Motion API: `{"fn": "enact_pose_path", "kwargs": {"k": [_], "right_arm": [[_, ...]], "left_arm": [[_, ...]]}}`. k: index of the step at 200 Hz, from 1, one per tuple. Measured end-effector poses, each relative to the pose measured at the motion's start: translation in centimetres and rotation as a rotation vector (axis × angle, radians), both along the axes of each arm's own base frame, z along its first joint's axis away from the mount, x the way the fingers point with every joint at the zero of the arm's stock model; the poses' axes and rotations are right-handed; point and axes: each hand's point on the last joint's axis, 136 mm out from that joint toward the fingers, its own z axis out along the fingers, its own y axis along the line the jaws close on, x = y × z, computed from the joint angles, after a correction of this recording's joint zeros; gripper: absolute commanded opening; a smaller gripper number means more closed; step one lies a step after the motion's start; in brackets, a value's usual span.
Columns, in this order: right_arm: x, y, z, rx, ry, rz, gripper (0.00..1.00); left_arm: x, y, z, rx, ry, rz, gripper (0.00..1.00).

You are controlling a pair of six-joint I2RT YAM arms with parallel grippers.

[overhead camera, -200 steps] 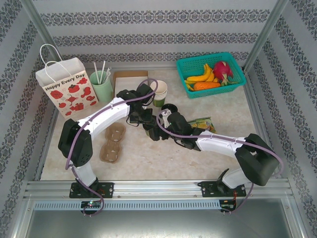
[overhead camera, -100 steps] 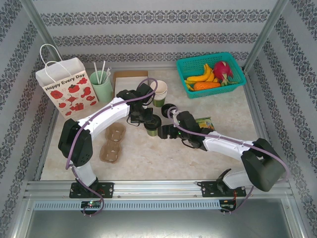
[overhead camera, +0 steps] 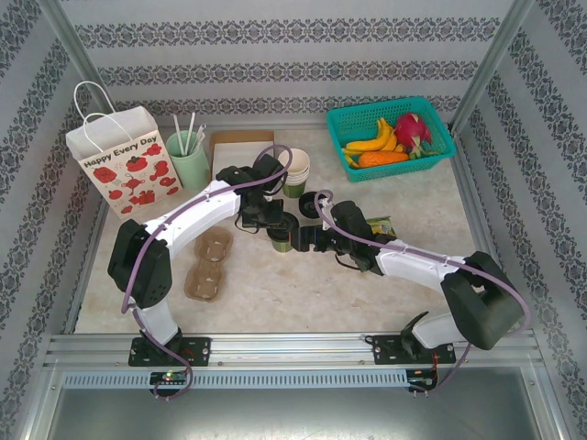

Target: Pack the takeout coffee

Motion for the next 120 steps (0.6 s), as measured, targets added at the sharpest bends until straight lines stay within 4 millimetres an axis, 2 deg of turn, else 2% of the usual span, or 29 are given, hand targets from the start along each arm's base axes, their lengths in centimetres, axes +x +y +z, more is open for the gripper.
{"fn": "enact_pose_path", "kwargs": {"k": [21,46,84,110,120], "right_arm": [[0.2,0.1,-0.2,0.009,0.0,-0.005,0.87],[0.2,0.1,-0.1,0.022,0.005,-0.012,0.88],[0.3,-0.4,0.2,0.067,0.057,-0.019,0.88],[1.2,-0.3,2.0,0.145,0.092,-0.022,0.86],[1.7,-0.1,3.0,0.175,0.095,-0.024,0.82]], "left_arm": [[-0.1,0.2,-0.9,0.003,0.006,0.002,0.0],[0.0,0.1,-0.9,-0.003,0.0,0.0,0.0],[0.4,0.0,0.2,0.007,-0.015,-0.006,0.0],[0.4,0.1,0.3,0.024,-0.002,-0.016,0.0],[0.4,0.1,0.3,0.026,0.001,-0.017,0.0]]}}
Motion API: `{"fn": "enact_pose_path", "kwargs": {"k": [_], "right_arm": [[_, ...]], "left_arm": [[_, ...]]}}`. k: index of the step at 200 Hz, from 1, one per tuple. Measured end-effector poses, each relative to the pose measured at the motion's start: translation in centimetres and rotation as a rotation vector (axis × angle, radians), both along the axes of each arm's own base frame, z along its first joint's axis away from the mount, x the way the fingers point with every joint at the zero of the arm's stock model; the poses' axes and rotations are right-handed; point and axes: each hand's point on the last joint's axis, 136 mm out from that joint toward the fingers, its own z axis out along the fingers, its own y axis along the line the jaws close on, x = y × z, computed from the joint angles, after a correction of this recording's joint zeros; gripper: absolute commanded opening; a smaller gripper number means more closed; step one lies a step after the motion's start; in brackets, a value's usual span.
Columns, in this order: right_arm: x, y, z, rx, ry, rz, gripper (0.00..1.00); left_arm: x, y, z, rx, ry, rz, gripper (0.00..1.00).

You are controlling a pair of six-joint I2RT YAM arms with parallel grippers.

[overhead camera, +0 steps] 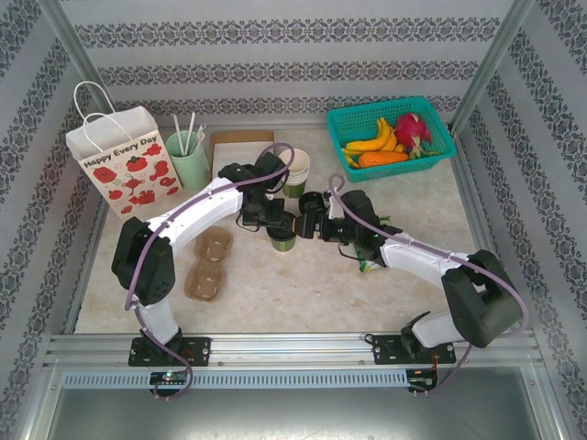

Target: Pack the takeout coffee

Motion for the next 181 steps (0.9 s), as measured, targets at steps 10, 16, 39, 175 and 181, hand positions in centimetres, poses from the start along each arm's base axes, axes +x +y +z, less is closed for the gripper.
{"fn": "enact_pose_path", "kwargs": {"k": [10,16,39,175,181], "right_arm": [[0.4,0.4,1.0,0.023,0.0,-0.001,0.75],[0.7,0.6,1.4,0.033,0.002,-0.004,0.73],[1.2,0.6,1.6,0.054,0.047,-0.045,0.64],[0.8,0.6,-1.7,0.052,0.264,-0.106,0.29],[0.8,0.6,-1.7,0.052,0.267,-0.106,0.28]], "left_arm": [[0.0,0.0,0.0,-0.001,0.001,0.0,0.0],[0.0,0.0,0.0,-0.001,0.002,0.0,0.0],[0.0,-0.1,0.0,-0.004,0.002,0.001,0.01],[-0.1,-0.1,0.0,-0.007,0.004,0.0,0.0],[-0.1,-0.1,0.0,-0.007,0.004,0.0,0.0]]}}
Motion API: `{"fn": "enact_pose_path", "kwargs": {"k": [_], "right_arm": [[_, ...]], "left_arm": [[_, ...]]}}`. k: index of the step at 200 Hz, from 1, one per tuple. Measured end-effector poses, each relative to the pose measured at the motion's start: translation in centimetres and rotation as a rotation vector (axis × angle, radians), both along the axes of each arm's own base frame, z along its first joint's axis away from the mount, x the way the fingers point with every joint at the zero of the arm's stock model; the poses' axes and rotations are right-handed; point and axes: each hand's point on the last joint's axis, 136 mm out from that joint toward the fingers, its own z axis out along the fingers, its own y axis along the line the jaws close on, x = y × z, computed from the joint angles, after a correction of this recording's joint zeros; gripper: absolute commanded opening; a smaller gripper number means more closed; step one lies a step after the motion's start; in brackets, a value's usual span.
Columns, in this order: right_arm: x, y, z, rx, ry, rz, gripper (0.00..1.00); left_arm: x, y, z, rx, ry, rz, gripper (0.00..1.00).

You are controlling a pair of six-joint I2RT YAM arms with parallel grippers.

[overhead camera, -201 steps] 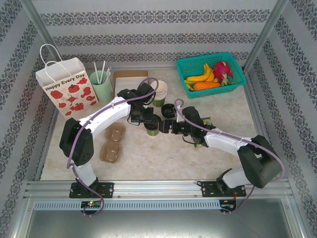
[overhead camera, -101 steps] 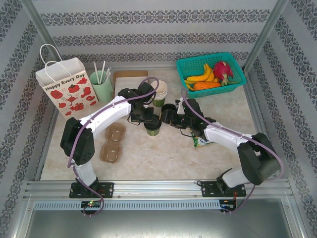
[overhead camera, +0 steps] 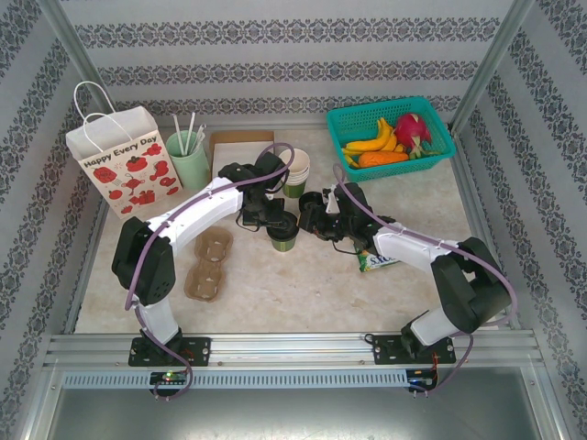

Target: Pack the takeout coffee

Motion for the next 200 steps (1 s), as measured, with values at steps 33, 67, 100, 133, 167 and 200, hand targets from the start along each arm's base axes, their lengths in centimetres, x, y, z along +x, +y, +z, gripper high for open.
{"fn": "enact_pose_path", "kwargs": {"k": [33,67,100,133,167,200], "right_arm": [[0.2,0.3,-0.2,-0.012,0.029,0.005,0.26],[0.3,0.1,-0.4,-0.017,0.039,0.0,0.32],[0.3,-0.1,-0.4,-0.031,0.049,-0.006,0.4],[0.2,-0.7,-0.2,-0.056,0.042,-0.029,0.52],[0.4,-0.6,1.0,-0.048,0.0,-0.029,0.63],[0.2,0.9,0.8,-0.048,0.017,0.008,0.72]], "left_arm": [[-0.1,-0.1,-0.3,-0.017,-0.002,0.001,0.0],[0.0,-0.1,-0.2,-0.02,-0.004,0.01,0.0],[0.0,0.0,-0.1,-0.017,-0.005,0.018,0.0],[0.0,-0.1,0.0,-0.018,-0.003,0.022,0.0],[0.1,-0.2,0.0,-0.02,-0.002,0.028,0.0],[0.1,-0.2,0.0,-0.02,-0.001,0.032,0.0]]}}
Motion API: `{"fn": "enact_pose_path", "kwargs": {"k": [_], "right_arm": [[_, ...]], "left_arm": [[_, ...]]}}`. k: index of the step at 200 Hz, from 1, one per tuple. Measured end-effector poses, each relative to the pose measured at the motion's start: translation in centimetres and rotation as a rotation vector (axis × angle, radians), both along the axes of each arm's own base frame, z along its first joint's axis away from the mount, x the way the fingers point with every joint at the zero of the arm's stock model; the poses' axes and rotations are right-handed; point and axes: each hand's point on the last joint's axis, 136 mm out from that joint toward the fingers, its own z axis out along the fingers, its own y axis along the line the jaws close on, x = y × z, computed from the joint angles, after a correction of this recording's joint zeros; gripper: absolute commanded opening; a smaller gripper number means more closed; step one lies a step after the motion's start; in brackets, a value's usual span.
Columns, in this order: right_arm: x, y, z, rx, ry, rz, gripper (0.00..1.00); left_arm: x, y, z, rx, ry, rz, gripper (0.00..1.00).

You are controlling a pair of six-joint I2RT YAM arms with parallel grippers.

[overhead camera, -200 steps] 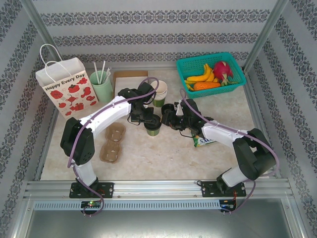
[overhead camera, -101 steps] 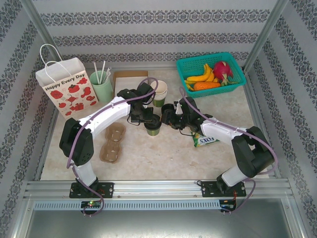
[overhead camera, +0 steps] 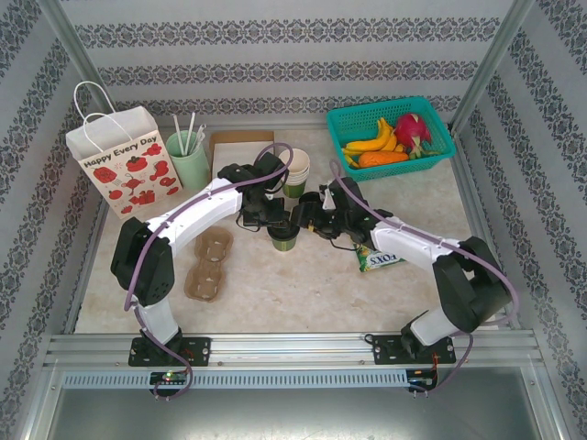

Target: Pack the takeout coffee

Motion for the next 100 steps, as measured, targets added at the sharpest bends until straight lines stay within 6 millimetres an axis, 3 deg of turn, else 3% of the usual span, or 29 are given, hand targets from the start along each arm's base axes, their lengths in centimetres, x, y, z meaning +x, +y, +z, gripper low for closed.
{"fn": "enact_pose_path", "kwargs": {"k": [46,100], "right_arm": [[-0.3,1.7,-1.9,-0.021,0.06,0.026,0.72],[-0.3,1.8,-1.8,-0.017,0.093,0.007,0.64]], "left_arm": [[0.0,0.0,0.0,0.0,0.0,0.0,0.01],[0.0,-0.1,0.0,-0.003,0.001,-0.002,0.03]]}}
